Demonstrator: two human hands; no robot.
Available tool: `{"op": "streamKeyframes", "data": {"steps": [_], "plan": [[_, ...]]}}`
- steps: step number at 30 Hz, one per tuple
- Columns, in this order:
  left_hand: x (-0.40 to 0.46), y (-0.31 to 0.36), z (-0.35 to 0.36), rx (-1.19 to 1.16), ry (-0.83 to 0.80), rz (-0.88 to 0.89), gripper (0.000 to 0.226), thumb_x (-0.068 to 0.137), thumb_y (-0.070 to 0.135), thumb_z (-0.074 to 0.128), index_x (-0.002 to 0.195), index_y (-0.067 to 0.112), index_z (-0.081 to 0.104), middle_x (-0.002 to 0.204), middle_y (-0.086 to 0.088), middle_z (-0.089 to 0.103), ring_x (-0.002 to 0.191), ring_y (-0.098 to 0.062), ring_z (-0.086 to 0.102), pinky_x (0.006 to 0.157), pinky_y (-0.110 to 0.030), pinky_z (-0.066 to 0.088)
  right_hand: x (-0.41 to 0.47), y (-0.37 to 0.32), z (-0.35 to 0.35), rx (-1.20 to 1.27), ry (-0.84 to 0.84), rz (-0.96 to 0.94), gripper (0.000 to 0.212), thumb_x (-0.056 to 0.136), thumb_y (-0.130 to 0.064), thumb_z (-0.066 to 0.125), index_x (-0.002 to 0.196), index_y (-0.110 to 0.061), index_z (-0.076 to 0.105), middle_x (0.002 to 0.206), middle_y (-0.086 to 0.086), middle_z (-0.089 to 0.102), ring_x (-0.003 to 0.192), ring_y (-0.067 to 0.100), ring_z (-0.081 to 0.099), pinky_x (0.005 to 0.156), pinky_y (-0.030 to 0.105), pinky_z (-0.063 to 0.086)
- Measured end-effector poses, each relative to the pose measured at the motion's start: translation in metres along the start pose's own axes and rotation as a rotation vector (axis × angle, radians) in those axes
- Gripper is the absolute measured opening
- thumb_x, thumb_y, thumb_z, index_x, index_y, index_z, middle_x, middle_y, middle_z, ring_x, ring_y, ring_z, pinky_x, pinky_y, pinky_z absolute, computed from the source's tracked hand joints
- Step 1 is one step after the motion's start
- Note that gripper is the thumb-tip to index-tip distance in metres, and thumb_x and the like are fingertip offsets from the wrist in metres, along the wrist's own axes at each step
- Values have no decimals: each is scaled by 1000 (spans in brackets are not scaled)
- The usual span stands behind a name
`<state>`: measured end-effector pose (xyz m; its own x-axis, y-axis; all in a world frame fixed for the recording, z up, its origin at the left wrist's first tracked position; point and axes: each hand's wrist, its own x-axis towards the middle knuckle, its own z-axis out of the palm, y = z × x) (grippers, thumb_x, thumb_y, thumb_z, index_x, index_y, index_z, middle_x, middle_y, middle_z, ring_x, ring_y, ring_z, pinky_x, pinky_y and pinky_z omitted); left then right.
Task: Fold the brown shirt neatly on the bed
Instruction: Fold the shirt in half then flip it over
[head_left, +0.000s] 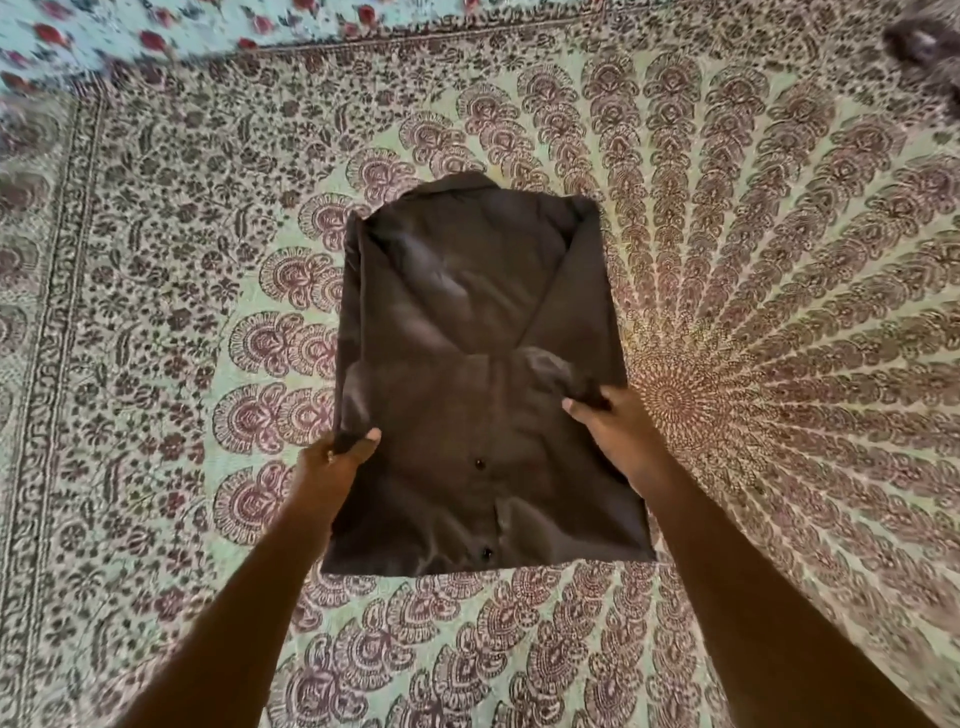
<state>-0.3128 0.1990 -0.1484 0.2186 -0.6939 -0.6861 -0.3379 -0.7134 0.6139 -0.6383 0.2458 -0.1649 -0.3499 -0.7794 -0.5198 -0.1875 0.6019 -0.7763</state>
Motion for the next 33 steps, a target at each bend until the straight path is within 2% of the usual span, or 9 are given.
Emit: {"op": "streamKeyframes", "data": {"steps": [2, 5, 8, 13, 16, 20, 24, 28, 33], "plan": [[5, 9, 4, 48, 4, 85, 36, 79, 28, 86, 109, 12, 75, 103, -8, 76, 98, -28, 72, 94, -43, 57, 9, 6, -1, -24, 27, -14, 2, 93, -11, 73, 92, -11, 75, 87, 4, 75, 84, 20, 68, 84, 37, 54], [19, 16, 10, 53, 26, 125, 33, 81, 18, 85, 110, 5, 74, 92, -6, 76, 83, -22, 72, 79, -33, 57, 21, 11, -3, 118, 89, 42, 33, 96, -6, 68, 66, -21, 68, 69, -7, 67, 74, 15, 59, 76, 31, 46], [35, 15, 15, -1, 33, 51, 25, 81, 18, 85, 101, 7, 75, 89, -9, 77, 84, -30, 75, 85, -45, 61, 35, 2, -6, 186, 162, 55, 33, 99, -16, 68, 67, -8, 64, 72, 11, 56, 73, 20, 51, 71, 32, 37], [39, 19, 19, -101, 33, -26, 11, 80, 16, 84, 84, 9, 77, 85, -15, 78, 86, -38, 75, 85, -52, 61, 45, -12, -5, -232, 219, -98, 60, 99, -28, 69, 53, -14, 33, 50, 2, 34, 49, 18, 31, 51, 36, 22], [35, 21, 19, -117, 78, -17, 21, 79, 29, 85, 74, 10, 78, 84, -14, 78, 87, -35, 75, 88, -51, 60, 47, -18, -3, -370, 273, -167, 54, 97, -29, 70, 57, -13, 38, 54, 7, 41, 51, 22, 38, 55, 40, 29], [22, 30, 20, 274, 266, 176, 19, 90, 31, 75, 93, 12, 72, 93, -15, 75, 95, -36, 71, 78, -38, 52, 49, -20, -7, -440, 397, -167, 34, 96, -34, 72, 99, -1, 65, 84, 17, 69, 78, 36, 63, 68, 35, 44], [-2, 23, 26, 655, 427, 522, 57, 92, 41, 64, 137, 13, 46, 143, -16, 49, 130, -38, 46, 100, -56, 46, 23, -19, 10, -651, 549, -463, 50, 96, -32, 67, 133, -1, 56, 125, 22, 57, 114, 38, 56, 89, 50, 53], [1, 0, 34, 968, 208, 846, 81, 93, 59, 50, 161, 21, 26, 172, -3, 7, 158, -29, 9, 122, -55, 19, -2, -2, 40, -904, 31, -894, 68, 102, -47, 56, 151, -2, 46, 164, 19, 32, 153, 34, 29, 120, 48, 35], [25, -24, 41, 1067, 111, 800, 84, 94, 71, 39, 164, 33, 10, 172, 1, -9, 159, -28, -4, 125, -56, 17, 13, 15, 50, -1178, -93, -744, 79, 94, -83, 29, 162, -45, 14, 174, 5, 0, 161, 28, 0, 125, 56, 18]]}}
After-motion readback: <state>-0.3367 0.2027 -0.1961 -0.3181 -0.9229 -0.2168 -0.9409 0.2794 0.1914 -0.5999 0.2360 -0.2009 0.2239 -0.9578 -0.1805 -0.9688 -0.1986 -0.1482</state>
